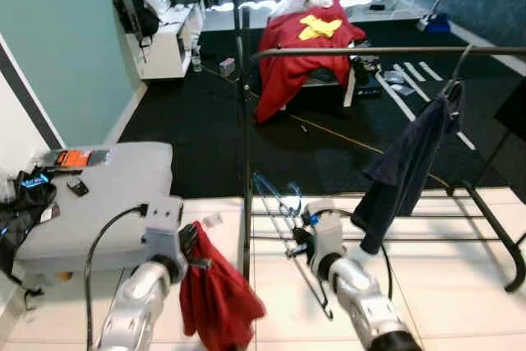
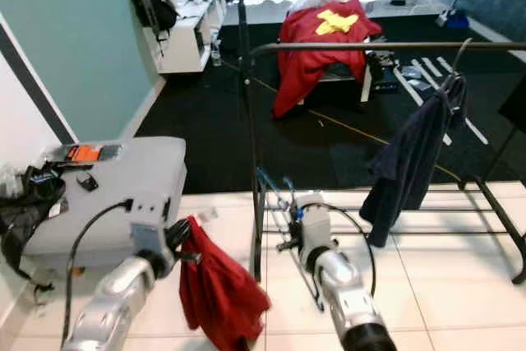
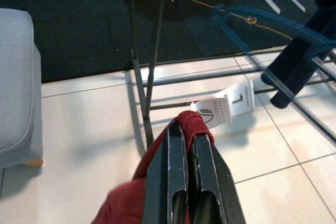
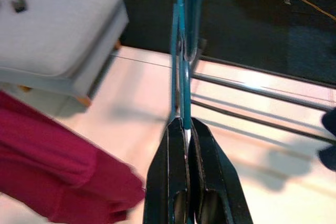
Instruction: Hang hanger
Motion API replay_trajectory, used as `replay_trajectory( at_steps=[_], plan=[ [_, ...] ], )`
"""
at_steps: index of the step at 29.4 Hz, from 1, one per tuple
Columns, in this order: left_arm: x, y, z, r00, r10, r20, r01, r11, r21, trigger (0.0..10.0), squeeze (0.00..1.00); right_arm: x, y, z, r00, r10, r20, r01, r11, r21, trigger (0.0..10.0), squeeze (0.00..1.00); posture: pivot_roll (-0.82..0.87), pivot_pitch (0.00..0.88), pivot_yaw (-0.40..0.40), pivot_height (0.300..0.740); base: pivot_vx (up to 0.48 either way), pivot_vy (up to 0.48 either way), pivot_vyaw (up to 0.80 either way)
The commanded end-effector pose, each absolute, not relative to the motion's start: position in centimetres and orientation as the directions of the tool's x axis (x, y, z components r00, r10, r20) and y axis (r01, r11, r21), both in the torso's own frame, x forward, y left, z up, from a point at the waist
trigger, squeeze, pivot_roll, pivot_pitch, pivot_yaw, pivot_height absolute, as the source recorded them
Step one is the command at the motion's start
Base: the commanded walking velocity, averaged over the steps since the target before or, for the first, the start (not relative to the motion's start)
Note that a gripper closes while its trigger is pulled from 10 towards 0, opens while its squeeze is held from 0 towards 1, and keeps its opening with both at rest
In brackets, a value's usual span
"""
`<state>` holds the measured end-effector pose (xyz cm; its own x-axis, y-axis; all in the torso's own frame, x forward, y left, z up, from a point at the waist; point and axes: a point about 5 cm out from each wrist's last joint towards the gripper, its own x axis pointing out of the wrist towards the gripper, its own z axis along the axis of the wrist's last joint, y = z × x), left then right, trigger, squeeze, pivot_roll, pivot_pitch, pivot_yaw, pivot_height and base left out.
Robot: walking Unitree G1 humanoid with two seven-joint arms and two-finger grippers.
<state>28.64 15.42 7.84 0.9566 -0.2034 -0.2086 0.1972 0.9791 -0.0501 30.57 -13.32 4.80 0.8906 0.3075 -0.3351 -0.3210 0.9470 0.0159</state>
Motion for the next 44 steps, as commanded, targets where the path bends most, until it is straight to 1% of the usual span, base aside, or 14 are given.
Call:
replay_trajectory(
  at_steps=[1,14,17,23,28,33,34,35,37,39,40,41,43,44],
  plan=[
    [29.1,15.8,8.3,0.956,-0.204,-0.210,0.206,0.978,-0.011,10.0,0.00,30.7,-13.2,4.8,0.895,0.307,-0.324,-0.312,0.949,0.038,10.0,0.00,0.13,0.039,0.023,0.740,0.000,0.000,0.00],
    [29.7,15.9,8.7,0.955,-0.208,-0.213,0.209,0.978,-0.019,10.0,0.00,30.8,-13.5,4.9,0.899,0.296,-0.323,-0.300,0.953,0.039,10.0,0.00,0.12,0.034,0.039,0.740,0.000,0.000,0.00],
    [29.9,15.9,9.1,0.964,-0.182,-0.192,0.171,0.982,-0.075,10.0,0.00,30.9,-13.7,4.9,0.901,0.293,-0.319,-0.297,0.954,0.035,10.0,0.00,0.12,0.029,0.040,0.740,0.000,-0.363,0.00],
    [29.9,15.8,9.0,0.965,-0.170,-0.202,0.157,0.985,-0.076,10.0,0.00,31.0,-13.9,5.1,0.902,0.295,-0.316,-0.302,0.953,0.028,10.0,0.00,0.12,0.026,0.036,0.740,0.000,-0.480,0.00],
    [30.2,16.5,8.8,0.967,-0.122,-0.226,0.118,0.992,-0.031,10.0,0.00,31.1,-14.0,6.3,0.852,0.424,-0.306,-0.447,0.894,-0.006,10.0,0.00,0.11,0.019,0.031,0.740,0.000,0.000,0.00],
    [30.4,16.7,8.8,0.967,-0.122,-0.222,0.121,0.992,-0.019,10.0,0.00,31.0,-14.4,6.5,0.837,0.447,-0.315,-0.481,0.876,-0.035,10.0,0.00,0.11,0.016,0.031,0.740,0.000,0.000,0.00],
    [30.7,16.8,9.0,0.968,-0.132,-0.214,0.138,0.990,0.014,10.0,0.00,30.7,-14.9,7.0,0.795,0.512,-0.327,-0.560,0.826,-0.069,10.0,0.00,0.11,0.023,0.021,0.740,0.000,0.000,0.00],
    [30.7,16.8,9.0,0.968,-0.132,-0.214,0.138,0.990,0.014,10.0,0.00,30.7,-14.9,7.0,0.795,0.512,-0.327,-0.560,0.826,-0.069,10.0,0.00,0.11,0.023,0.021,0.740,0.000,0.000,0.00],
    [31.3,16.8,9.7,0.966,-0.178,-0.189,0.195,0.978,0.074,10.0,0.00,30.0,-16.1,8.3,0.679,0.637,-0.365,-0.709,0.698,-0.101,10.0,0.00,0.11,0.030,0.023,0.740,0.000,0.000,0.00],
    [31.5,16.8,10.2,0.950,-0.257,-0.176,0.284,0.947,0.150,10.0,0.00,29.0,-16.7,9.5,0.553,0.736,-0.389,-0.814,0.578,-0.064,10.0,0.00,0.10,0.030,0.028,0.740,0.000,0.000,0.00],
    [31.5,16.8,10.2,0.950,-0.257,-0.176,0.284,0.947,0.150,10.0,0.00,29.0,-16.7,9.5,0.553,0.736,-0.389,-0.814,0.578,-0.064,10.0,0.00,0.10,0.030,0.028,0.740,0.000,0.000,0.00],
    [31.5,16.7,10.3,0.941,-0.290,-0.175,0.320,0.931,0.177,10.0,0.00,28.7,-16.7,9.7,0.512,0.762,-0.396,-0.840,0.540,-0.047,10.0,0.00,0.09,0.029,0.031,0.740,0.000,0.000,0.00],
    [31.5,16.7,10.3,0.941,-0.290,-0.175,0.320,0.931,0.177,10.0,0.00,28.7,-16.7,9.7,0.512,0.762,-0.396,-0.840,0.540,-0.047,10.0,0.00,0.09,0.029,0.031,0.740,0.000,0.000,0.00],
    [31.7,16.7,10.2,0.928,-0.319,-0.194,0.358,0.907,0.222,10.0,0.00,28.3,-16.9,10.2,0.464,0.787,-0.408,-0.866,0.499,-0.023,10.0,0.00,0.08,0.024,0.019,0.740,0.000,0.000,0.00]
  ],
)
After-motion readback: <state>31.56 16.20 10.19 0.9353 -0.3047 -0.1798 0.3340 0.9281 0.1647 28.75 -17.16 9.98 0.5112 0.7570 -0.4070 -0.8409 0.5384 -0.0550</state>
